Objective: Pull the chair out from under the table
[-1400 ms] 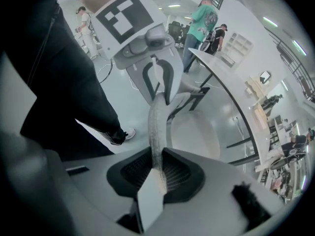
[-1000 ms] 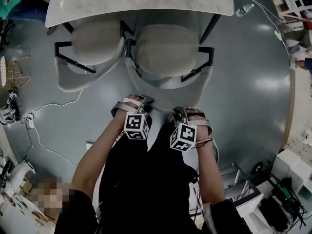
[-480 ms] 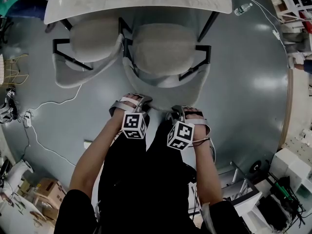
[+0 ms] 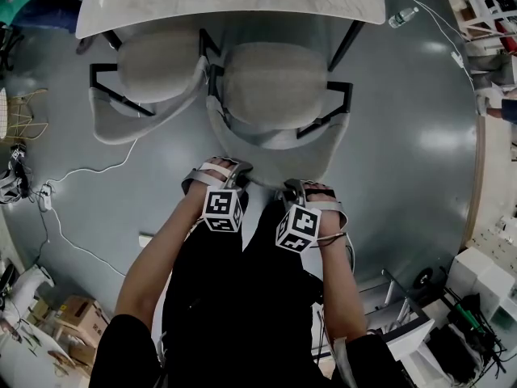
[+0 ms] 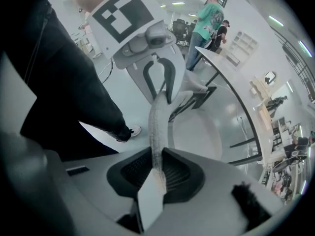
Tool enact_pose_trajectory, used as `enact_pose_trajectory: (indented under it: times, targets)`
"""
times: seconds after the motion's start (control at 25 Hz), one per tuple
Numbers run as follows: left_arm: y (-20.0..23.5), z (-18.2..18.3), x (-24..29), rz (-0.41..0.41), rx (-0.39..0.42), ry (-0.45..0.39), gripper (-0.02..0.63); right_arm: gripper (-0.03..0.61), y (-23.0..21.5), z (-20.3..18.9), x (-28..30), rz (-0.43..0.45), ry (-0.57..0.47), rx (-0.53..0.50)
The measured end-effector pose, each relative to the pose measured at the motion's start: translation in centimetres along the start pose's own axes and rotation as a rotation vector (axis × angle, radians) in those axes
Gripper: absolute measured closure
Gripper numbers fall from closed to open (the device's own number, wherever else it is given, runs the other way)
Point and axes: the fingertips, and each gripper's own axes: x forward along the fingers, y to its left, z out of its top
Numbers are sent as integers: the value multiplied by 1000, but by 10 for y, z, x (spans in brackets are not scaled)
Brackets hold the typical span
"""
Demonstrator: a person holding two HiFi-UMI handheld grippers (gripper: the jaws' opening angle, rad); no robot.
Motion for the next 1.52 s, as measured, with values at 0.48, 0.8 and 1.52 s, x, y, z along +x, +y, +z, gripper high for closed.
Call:
enact_pose_trajectory:
  times: [0.48,0.8,1.52]
  targets:
    - [-17,5,-4,-18,7,-5,512,505,16,-3,-4,20,8,-3]
    - [-24,4,-5,-17,3,-7,512,506,23,-3,-3,18,16,-2]
    - [-59,22,-8,-34,-39,-7,511,505,56,-18,-14,36,23,-8]
